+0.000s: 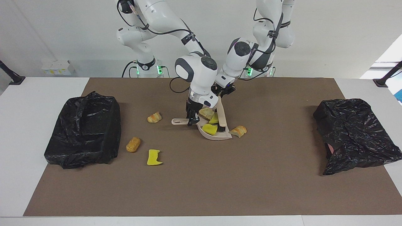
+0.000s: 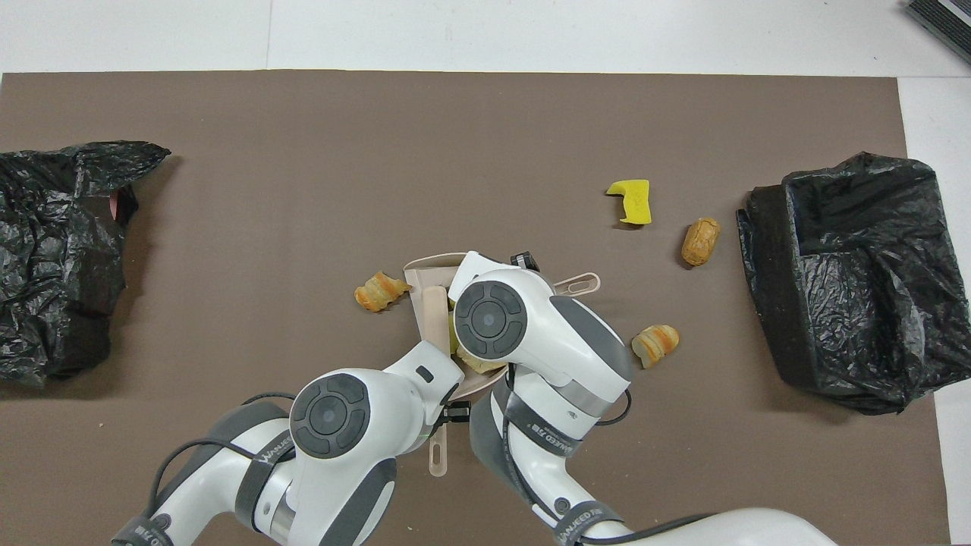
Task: Sweep and dump trash in bin
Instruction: 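Sweep the remaining pieces into the dustpan with the left gripper, then carry the loaded dustpan to the trash bag with the right gripper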
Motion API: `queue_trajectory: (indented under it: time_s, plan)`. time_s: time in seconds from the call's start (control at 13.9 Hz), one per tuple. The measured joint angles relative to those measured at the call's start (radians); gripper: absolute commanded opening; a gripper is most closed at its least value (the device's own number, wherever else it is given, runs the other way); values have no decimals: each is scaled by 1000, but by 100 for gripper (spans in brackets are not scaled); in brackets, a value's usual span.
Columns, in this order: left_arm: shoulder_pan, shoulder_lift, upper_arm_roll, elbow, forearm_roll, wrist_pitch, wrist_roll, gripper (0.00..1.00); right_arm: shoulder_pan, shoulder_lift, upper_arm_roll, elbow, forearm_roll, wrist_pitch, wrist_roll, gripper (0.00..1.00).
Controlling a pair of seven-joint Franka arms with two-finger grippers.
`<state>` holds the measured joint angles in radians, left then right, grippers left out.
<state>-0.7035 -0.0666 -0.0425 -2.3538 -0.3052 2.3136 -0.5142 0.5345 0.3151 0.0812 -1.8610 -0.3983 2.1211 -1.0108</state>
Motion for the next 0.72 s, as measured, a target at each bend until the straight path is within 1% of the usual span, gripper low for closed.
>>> queue_trajectory:
  time_s: [0.22, 0.36, 0.72]
  plan:
    - [15, -2, 19, 67, 1, -130, 3, 0, 0, 0, 0, 0, 0, 0, 0, 0]
    - [76, -13, 30, 91, 16, -191, 9, 0, 0, 0, 0, 0, 0, 0, 0, 0]
    - [258, -17, 39, 95, 196, -202, 46, 0, 0, -1, 0, 0, 0, 0, 0, 0]
